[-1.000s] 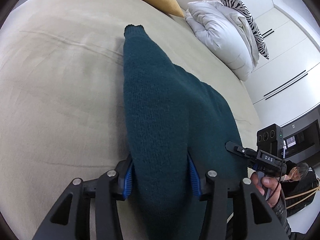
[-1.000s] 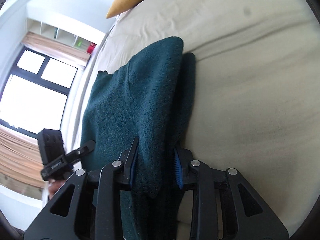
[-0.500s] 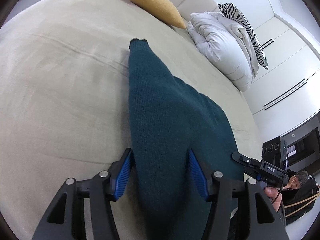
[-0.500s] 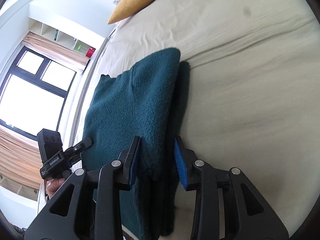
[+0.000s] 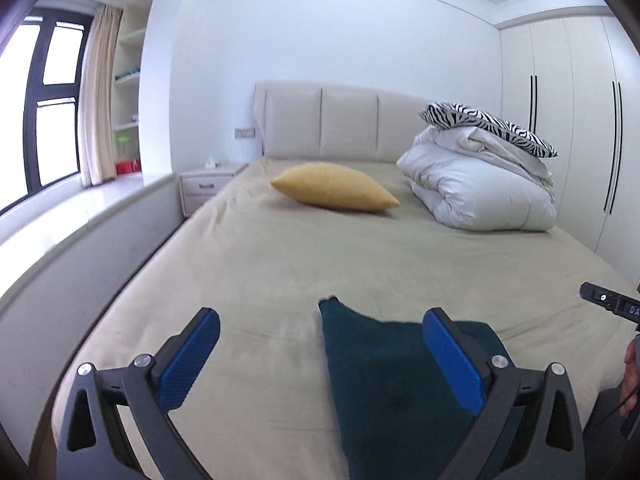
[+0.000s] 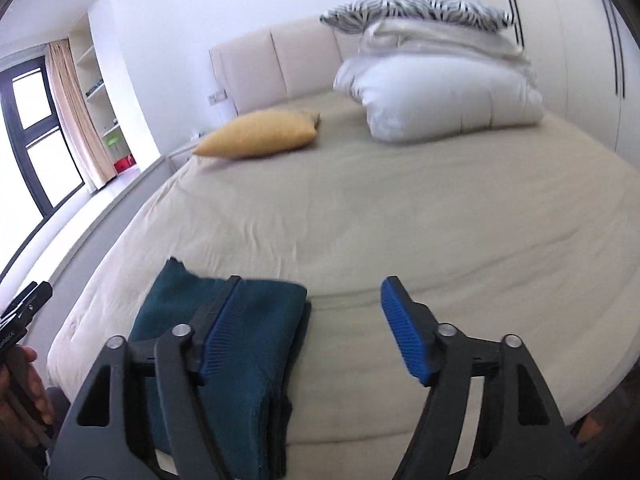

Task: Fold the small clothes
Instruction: 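Release the sweater and lift both grippers away from it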

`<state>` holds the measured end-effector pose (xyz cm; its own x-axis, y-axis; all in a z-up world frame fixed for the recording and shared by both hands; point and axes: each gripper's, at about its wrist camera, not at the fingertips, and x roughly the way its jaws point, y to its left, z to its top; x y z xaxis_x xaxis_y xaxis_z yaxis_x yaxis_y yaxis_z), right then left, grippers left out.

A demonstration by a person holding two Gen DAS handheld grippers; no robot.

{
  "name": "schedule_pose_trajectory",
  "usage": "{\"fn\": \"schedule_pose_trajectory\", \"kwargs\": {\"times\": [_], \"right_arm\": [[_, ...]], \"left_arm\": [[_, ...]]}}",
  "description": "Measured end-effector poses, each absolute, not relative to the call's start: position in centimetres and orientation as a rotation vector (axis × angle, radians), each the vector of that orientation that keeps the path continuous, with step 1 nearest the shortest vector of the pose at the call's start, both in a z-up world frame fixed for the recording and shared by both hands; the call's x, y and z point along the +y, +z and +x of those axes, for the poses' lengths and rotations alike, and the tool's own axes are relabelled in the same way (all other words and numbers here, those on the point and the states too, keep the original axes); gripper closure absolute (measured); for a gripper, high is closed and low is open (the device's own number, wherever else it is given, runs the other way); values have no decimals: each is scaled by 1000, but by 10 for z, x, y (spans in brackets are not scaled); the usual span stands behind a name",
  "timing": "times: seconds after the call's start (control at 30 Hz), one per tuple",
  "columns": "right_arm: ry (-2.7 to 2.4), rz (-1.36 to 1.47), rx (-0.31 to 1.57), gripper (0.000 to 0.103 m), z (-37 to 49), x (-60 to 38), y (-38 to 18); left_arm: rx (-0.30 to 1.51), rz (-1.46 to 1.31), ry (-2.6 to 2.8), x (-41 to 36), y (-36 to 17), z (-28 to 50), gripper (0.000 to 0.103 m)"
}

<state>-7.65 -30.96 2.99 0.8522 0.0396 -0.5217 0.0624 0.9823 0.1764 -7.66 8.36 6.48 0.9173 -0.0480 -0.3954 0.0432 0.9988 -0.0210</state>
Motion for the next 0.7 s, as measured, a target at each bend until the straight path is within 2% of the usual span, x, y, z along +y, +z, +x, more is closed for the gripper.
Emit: {"fn": "schedule_pose_trajectory", "kwargs": {"times": [0.03,0.1,0.13,0.23,0.47,0.6,0.7], "right_arm": [[-23,167,499,21,-83,-306,39],[-61,121,388,2,-97,-298,59],[-86,107,333,1,-104,-295,67],[-121,68,193,0,-124,-288,93],[-81,41,121,0,-149,-272,132],[-43,51,211,0,-147,-266,125],[-32,83,354,0,-132,-263,97]], "left_arm": [[367,2,-22,82,73,-81,0],[292,37,38,77,89,-91,0],[267,49,73,76,96,-97,0],[279,46,108,76,111,-101,0],[359,28,104,69,110,-95,0],[466,44,94,57,84,-88,0],[584,45,51,45,56,-80,0]]}}
